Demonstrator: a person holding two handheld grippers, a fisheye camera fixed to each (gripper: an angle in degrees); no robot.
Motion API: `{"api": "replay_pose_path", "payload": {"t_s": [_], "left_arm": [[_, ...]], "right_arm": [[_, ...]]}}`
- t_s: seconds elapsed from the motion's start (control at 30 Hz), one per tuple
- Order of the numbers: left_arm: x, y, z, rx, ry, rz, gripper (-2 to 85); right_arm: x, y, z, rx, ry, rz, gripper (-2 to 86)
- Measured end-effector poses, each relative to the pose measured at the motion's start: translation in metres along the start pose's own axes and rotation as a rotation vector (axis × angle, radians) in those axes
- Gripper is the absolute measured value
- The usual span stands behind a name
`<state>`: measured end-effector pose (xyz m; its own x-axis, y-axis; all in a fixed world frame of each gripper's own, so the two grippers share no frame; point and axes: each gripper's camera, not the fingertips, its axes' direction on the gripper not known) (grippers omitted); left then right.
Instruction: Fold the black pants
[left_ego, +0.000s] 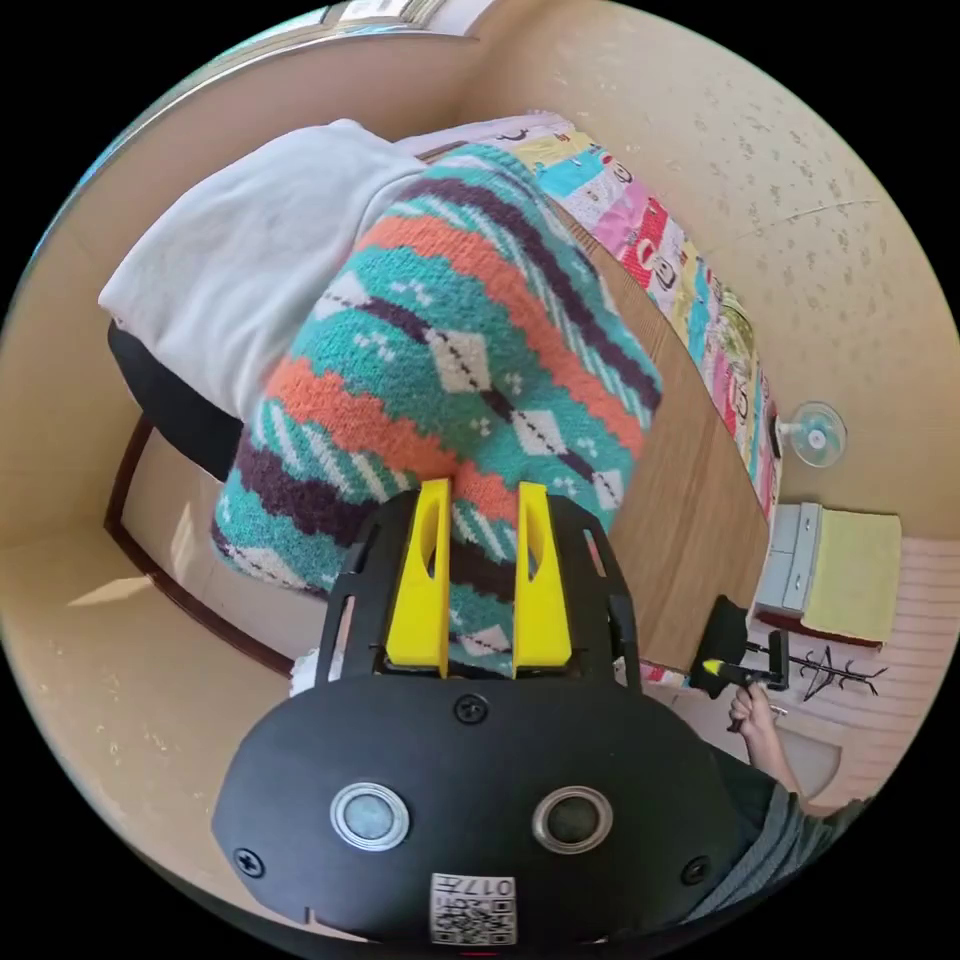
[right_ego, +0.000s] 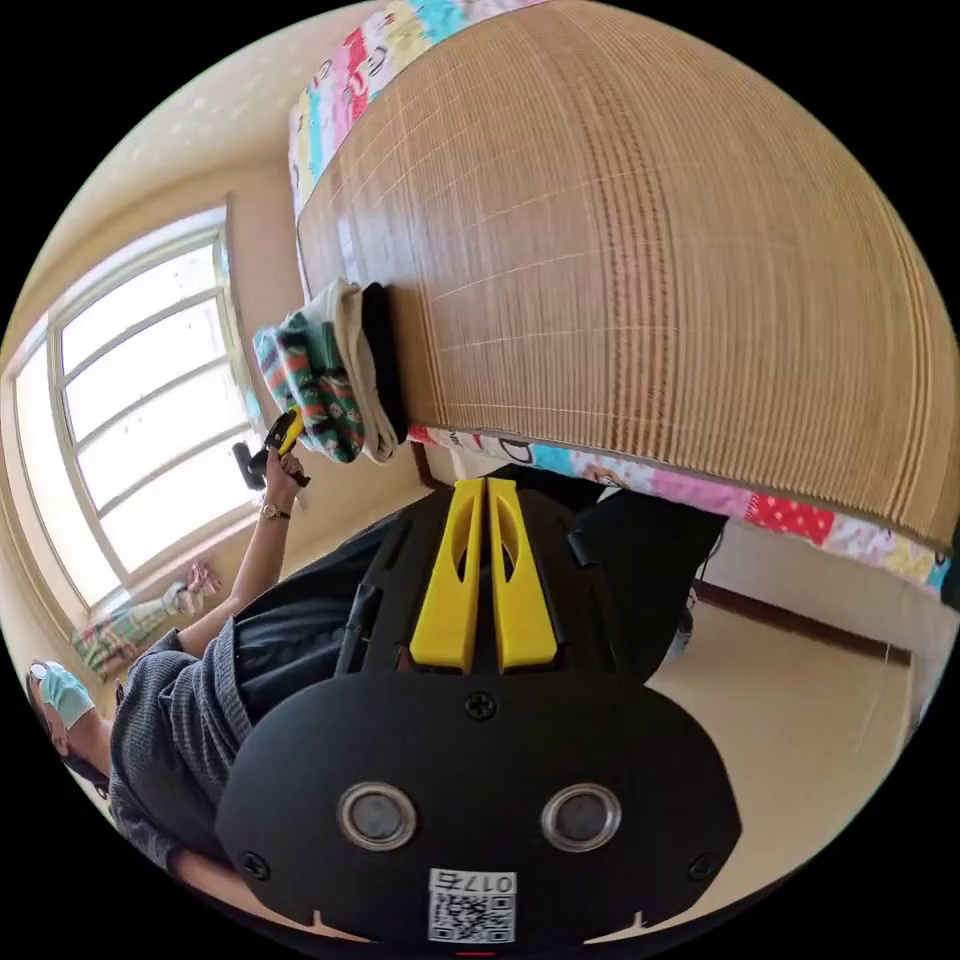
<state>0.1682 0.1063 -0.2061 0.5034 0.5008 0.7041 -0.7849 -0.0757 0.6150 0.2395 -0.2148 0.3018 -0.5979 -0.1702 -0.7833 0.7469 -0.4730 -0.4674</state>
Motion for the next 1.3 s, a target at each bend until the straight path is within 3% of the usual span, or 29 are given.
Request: {"api": "replay_pose_path", "payload": {"t_s": [0.2, 0.27, 0.33, 0.4, 0.57, 0.7, 0.8, 1.07, 1.3], "left_arm": [[0.039, 0.006, 0.004, -0.04, -0.168, -0.009, 10.0], [0.055, 0.019, -0.007, 0.026, -0.178, -0.031, 8.6], [0.085, 0.042, -0.023, 0.172, -0.024, 0.027, 7.1], [0.112, 0.054, -0.014, 0.205, 0.103, 0.059, 6.5], [0.237, 0.077, 0.065, -0.015, 0.277, 0.297, 1.7], [0.362, 0.136, 0.114, -0.135, 0.422, 0.558, -0.4], [0.426, 0.184, 0.139, -0.2, 0.523, 0.632, -0.7], [0.51, 0.285, 0.175, -0.29, 0.533, 0.769, -0.8], [0.515, 0.336, 0.197, -0.241, 0.368, 0.701, -0.2]], "right_arm": [[0.054, 0.118, -0.099, 0.376, -0.164, 0.09, 0.6], [0.071, 0.15, -0.113, 0.474, -0.195, 0.139, 0.6], [0.088, 0.181, -0.122, 0.56, -0.218, 0.184, 0.6], [0.114, 0.22, -0.127, 0.644, -0.257, 0.248, 0.6], [0.167, 0.287, -0.137, 0.735, -0.315, 0.368, 0.9], [0.213, 0.341, -0.158, 0.824, -0.338, 0.428, 2.2], [0.256, 0.369, -0.17, 0.873, -0.383, 0.483, 4.2], [0.361, 0.368, -0.205, 0.889, -0.453, 0.582, 10.3], [0.447, 0.304, -0.243, 0.898, -0.498, 0.599, 14.0]]}}
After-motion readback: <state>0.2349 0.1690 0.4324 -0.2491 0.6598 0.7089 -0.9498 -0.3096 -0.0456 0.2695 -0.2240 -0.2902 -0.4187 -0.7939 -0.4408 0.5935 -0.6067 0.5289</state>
